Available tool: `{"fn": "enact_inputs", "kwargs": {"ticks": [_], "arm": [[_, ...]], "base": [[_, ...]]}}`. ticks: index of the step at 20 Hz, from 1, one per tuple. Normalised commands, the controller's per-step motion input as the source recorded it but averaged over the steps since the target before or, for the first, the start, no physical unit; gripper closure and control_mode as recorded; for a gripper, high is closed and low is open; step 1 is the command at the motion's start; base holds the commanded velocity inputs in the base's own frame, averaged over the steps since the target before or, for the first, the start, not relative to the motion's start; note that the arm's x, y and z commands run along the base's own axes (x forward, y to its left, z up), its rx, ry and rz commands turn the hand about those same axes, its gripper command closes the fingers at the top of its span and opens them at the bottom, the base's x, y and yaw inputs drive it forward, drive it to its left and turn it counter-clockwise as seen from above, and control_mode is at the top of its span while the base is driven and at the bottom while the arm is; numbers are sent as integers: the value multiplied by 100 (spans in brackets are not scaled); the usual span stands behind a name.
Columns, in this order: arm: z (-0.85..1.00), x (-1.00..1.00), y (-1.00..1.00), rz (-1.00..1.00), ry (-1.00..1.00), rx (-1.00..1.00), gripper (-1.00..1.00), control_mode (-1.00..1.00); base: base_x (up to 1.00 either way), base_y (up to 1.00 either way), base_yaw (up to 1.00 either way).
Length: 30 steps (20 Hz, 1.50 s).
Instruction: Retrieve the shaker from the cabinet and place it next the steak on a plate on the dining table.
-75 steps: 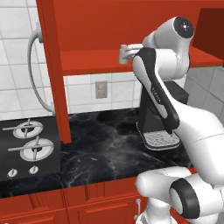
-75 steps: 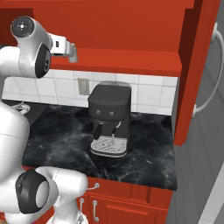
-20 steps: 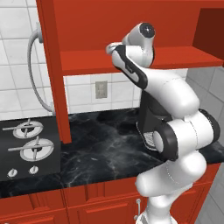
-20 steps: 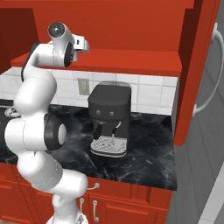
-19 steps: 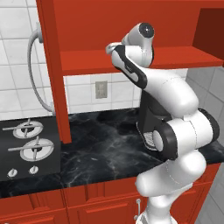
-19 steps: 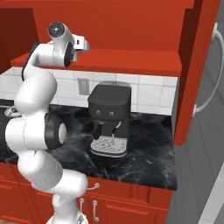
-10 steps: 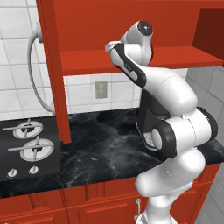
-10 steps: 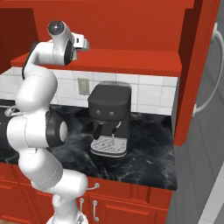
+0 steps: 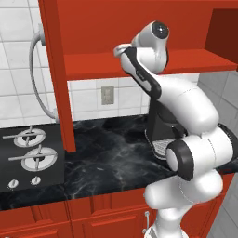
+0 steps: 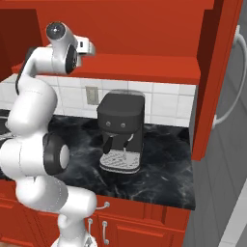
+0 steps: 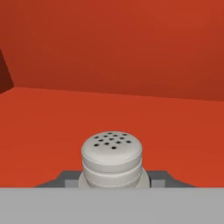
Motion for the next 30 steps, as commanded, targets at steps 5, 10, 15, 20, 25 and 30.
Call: {"fn": "enact_inputs", "kwargs": {"ticks": [5,10,15,20,25,30], "arm": [[0,-100,-29,4,-9,0,100,-100],[0,-96,-52,6,-10,0,100,-100],[0,-87,-48,10,-11,1,100,-100],[0,-76,-38,15,-14,3,100,-100],[0,-66,-16,15,-6,0,100,-100],[-8,-38,0,14,0,0,100,-100]], "base": [[0,0,0],[0,0,0],[0,0,0],[0,0,0],[0,0,0],[0,0,0]]}}
